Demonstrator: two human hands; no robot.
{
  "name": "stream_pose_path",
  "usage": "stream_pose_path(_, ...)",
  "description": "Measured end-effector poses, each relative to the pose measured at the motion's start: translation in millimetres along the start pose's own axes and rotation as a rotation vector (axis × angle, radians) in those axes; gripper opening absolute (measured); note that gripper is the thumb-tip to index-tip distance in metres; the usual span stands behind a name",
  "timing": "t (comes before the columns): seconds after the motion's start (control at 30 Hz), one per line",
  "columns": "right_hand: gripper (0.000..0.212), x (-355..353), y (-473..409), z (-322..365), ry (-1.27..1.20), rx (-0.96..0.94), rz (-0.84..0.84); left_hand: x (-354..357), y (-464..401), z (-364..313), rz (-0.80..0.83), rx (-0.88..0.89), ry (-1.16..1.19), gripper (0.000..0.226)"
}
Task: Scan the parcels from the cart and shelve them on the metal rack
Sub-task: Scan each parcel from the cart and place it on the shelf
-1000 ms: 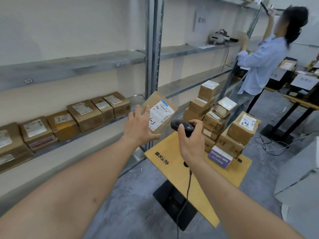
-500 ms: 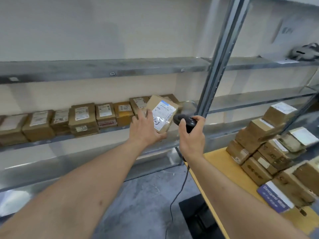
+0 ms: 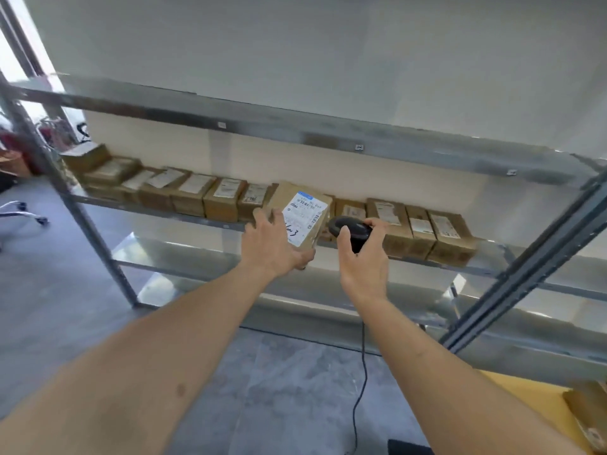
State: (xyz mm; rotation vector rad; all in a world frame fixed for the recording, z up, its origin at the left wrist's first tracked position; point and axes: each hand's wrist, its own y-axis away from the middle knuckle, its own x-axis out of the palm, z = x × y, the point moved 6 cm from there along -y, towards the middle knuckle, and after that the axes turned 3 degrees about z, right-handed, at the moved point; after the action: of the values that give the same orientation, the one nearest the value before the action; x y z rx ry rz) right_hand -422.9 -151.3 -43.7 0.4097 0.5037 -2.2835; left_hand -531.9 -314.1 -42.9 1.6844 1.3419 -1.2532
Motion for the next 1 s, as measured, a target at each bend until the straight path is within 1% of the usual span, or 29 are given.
stream_pose_path(0.23, 0.041, 110, -21, 41, 0.004, -0.025, 0.045, -18, -55, 100, -0.01, -0.063, -0.003, 0.126)
stream_pose_path(0.43, 0.04, 225, -36, 82, 0.018, -0.006, 0.059, -39, -120, 197, 0.035, -0.087, 0.02, 0.125)
stream_pose_path(0.63, 0.037, 320, -51, 111, 0.056, 0.003, 0.093, -54, -175, 285, 0.084, -0.134, -0.005, 0.126)
stream_pose_path(0.7, 0.039, 348, -59, 122, 0.06, -0.004, 0.114, -58, -193, 310, 0.093, -0.152, -0.01, 0.127)
stream_pose_path(0.8, 0.035, 392, -75, 137, 0.053, -0.015, 0.153, -64, -221, 348, 0.09, -0.183, -0.005, 0.129)
stream_pose_path(0.9, 0.039, 443, -91, 148, 0.039, -0.031, 0.202, -68, -251, 383, 0.092, -0.224, -0.013, 0.131)
stream_pose_path(1.0, 0.039, 497, -114, 156, 0.011, -0.04, 0.243, -71, -289, 418, 0.09, -0.259, -0.038, 0.131)
